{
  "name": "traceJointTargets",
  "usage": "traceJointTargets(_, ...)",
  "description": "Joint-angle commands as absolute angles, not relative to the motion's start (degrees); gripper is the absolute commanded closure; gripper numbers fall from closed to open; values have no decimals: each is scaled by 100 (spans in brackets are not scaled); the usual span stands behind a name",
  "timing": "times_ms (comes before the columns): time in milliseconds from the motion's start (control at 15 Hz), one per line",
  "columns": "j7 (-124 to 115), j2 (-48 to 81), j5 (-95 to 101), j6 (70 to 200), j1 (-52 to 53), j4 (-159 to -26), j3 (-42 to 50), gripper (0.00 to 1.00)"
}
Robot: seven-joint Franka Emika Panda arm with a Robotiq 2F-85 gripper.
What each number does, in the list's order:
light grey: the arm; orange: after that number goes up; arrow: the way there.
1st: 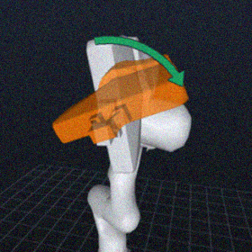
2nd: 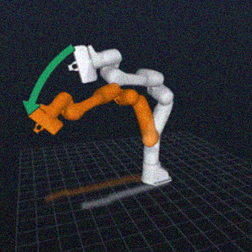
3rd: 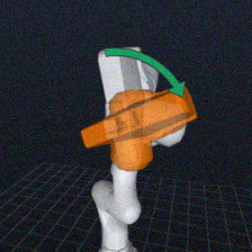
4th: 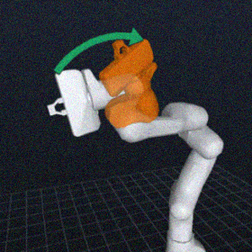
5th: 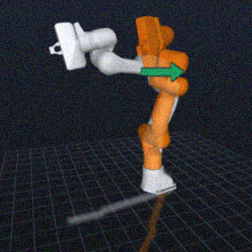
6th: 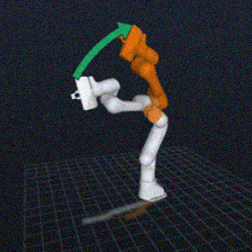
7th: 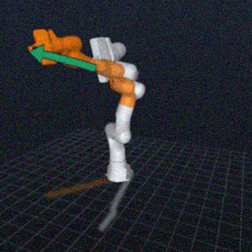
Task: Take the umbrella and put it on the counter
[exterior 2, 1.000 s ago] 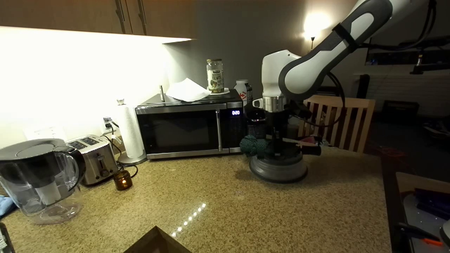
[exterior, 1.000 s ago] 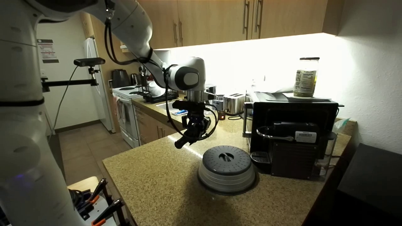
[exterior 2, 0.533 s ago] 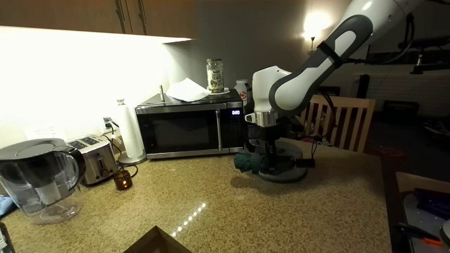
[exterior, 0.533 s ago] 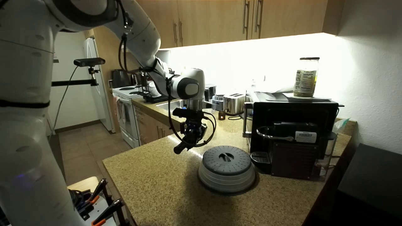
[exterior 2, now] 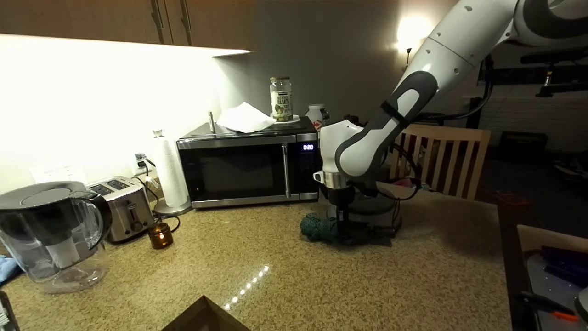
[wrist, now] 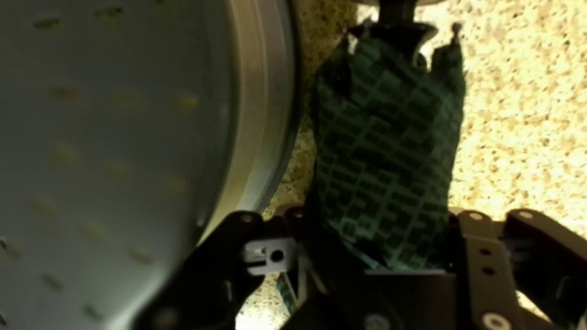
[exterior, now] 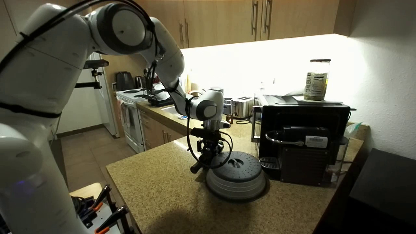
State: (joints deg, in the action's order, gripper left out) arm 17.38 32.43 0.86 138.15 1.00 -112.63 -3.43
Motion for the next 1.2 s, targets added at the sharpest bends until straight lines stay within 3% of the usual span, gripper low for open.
traceJointTargets(0,1692,3326,147,13797,31,-11169,-413,64)
traceJointTargets(533,1689,3372,149,13805,30,-11109,-409,64)
traceJointTargets(600,1689,3372,149,13805,30,-11109,-409,39)
traceJointTargets(733,1671,3248,153,13887,21,-11278,-397,32)
traceJointTargets(1067,1869,2668,-21,13991,-90,-11789,-577,0)
traceJointTargets(1133,1949,2485,-102,13979,-143,-11886,-642,1)
